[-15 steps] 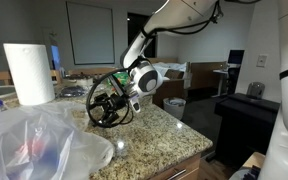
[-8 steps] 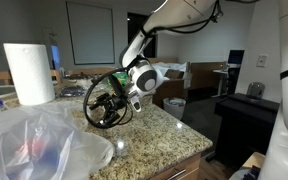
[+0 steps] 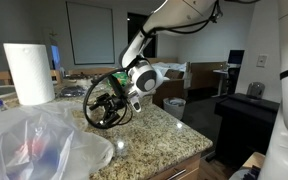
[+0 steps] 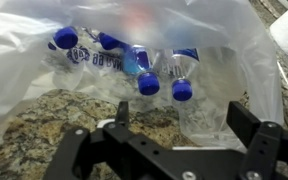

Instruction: Pick up the bottle from the plastic bag and put it on the countertop.

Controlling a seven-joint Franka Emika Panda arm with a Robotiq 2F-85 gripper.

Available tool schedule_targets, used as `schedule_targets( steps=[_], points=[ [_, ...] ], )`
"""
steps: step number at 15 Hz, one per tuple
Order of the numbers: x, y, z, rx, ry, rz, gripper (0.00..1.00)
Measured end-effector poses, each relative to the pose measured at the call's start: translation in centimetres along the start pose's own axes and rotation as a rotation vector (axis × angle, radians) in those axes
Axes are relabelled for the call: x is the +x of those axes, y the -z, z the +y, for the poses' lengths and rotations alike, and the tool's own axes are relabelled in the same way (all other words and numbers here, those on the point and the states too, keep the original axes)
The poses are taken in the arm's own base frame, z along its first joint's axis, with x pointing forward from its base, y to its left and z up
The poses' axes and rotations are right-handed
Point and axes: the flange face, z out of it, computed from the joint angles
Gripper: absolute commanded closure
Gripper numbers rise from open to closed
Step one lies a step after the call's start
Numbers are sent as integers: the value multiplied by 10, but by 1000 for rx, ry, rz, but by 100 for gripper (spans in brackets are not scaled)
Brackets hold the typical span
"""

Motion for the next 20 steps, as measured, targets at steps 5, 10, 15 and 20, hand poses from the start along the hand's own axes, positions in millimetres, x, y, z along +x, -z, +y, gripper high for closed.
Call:
schedule_targets(
  steps=[5,10,15,20],
  points=[
    [4,-17,-5,35,-40,-65,0],
    [12,-43,-1,116,-135,-171,0],
    [31,-66,18,105,-213,-236,0],
    [31,-95,30,94,-261,-319,0]
  ],
)
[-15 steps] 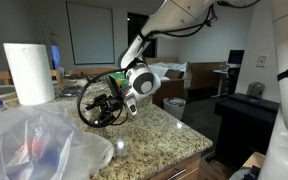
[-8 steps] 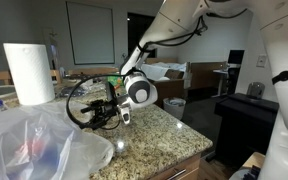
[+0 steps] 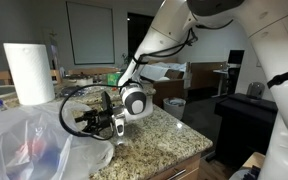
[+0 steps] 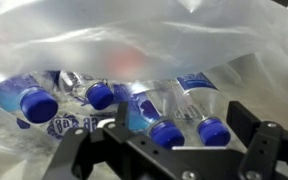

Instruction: Pick up the bottle from the plastic bag and put it on the countertop.

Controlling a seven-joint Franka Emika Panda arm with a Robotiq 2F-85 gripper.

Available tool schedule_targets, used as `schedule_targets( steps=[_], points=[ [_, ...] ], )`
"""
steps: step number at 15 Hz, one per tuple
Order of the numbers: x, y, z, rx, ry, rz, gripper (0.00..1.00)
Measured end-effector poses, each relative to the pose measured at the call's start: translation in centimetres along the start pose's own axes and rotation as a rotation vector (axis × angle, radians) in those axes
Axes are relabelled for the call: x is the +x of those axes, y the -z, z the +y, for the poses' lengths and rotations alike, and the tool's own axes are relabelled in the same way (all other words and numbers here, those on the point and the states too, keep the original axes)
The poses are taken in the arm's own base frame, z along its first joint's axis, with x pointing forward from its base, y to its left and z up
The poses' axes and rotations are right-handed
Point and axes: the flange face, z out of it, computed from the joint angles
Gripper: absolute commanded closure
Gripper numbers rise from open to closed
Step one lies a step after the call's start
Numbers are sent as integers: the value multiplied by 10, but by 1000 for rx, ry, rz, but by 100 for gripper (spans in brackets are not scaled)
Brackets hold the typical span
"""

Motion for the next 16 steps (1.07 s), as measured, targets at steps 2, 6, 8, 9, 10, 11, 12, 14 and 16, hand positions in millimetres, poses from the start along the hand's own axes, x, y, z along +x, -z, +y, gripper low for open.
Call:
schedule_targets(
  steps=[2,6,8,9,10,11,12,14,16],
  points=[
    [2,-9,0,-8,-1,-10,0],
    [16,-22,6,-31,-31,-10,0],
    [17,-27,5,-48,-58,-12,0],
    [17,-29,5,-54,-69,-12,0],
    [17,-30,4,-57,-78,-12,0],
    [18,-30,4,-58,-85,-12,0],
    [18,-30,3,-60,-89,-11,0],
    [18,-30,2,-71,-93,-7,0],
    [19,-29,3,-93,-99,2,0]
  ],
)
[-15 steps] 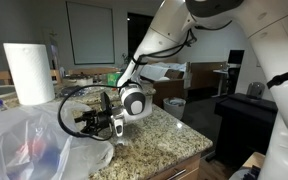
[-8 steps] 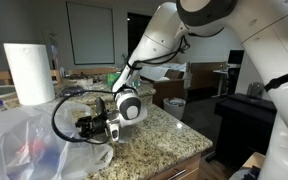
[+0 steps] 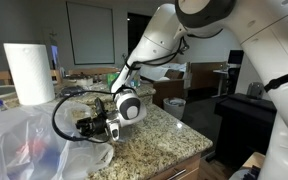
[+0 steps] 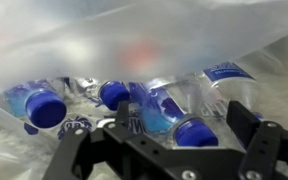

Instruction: Pick up the bottle from the plastic bag and put it on the countertop.

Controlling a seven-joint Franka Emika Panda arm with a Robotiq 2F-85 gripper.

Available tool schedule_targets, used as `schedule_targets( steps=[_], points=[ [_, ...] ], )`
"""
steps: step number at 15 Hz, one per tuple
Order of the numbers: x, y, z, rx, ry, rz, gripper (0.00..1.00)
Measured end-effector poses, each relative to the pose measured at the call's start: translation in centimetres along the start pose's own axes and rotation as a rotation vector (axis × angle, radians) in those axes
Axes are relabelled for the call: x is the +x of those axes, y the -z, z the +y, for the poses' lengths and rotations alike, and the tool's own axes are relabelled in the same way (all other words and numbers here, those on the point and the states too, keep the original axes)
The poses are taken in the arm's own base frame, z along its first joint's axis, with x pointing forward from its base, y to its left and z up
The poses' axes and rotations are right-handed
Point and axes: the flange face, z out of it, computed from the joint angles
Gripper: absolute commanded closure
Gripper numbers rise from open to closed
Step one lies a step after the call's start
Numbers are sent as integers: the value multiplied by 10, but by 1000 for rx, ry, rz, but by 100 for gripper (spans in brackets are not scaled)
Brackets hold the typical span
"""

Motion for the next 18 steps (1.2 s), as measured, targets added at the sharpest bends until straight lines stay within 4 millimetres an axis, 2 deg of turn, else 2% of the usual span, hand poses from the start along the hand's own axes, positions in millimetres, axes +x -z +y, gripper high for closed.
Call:
schedule_targets(
  steps=[2,3,4,10,15,18],
  points=[
    [0,1,1,-25,-12,10,0],
    [0,1,1,-37,-18,14,25],
    [-1,0,1,-47,-22,17,26],
    [-14,2,-6,-84,-14,32,66],
    [-14,6,-7,-129,-31,61,97],
    [-13,6,-6,-148,-41,74,100]
  ],
)
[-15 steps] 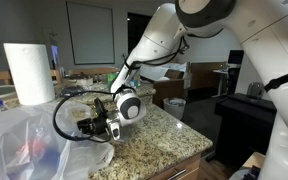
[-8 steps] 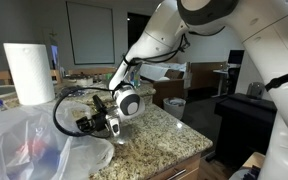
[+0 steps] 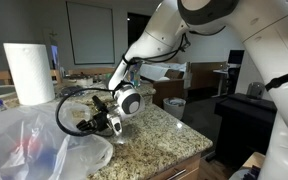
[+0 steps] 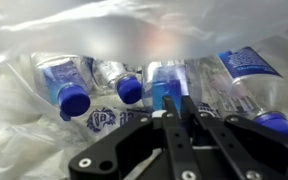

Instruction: Pick up the bottle from the plastic bag and put it on the countertop.

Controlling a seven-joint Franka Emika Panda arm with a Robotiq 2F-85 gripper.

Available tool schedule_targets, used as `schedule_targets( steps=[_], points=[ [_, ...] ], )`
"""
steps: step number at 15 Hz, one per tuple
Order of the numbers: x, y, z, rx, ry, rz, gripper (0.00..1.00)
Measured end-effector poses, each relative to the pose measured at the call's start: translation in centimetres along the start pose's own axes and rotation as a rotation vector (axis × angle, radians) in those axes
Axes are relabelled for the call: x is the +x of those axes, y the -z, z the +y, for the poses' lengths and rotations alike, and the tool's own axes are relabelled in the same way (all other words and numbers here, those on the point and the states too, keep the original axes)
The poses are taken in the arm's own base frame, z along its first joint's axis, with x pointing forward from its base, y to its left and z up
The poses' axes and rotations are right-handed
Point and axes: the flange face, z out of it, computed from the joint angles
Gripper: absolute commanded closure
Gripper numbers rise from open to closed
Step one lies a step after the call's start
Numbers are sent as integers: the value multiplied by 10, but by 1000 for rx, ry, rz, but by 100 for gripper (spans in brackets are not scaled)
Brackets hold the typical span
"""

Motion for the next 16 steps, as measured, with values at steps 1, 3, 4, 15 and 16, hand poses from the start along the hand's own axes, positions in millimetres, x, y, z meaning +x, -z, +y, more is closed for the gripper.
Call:
schedule_targets(
  steps=[1,3,4,15,16],
  points=[
    [0,0,0,-1,-2,2,100],
    [1,1,-1,4,0,9,100],
    [0,2,-2,8,2,14,100],
    [-45,66,-36,-36,177,218,100],
    [-54,70,-37,-65,201,246,100]
  ],
)
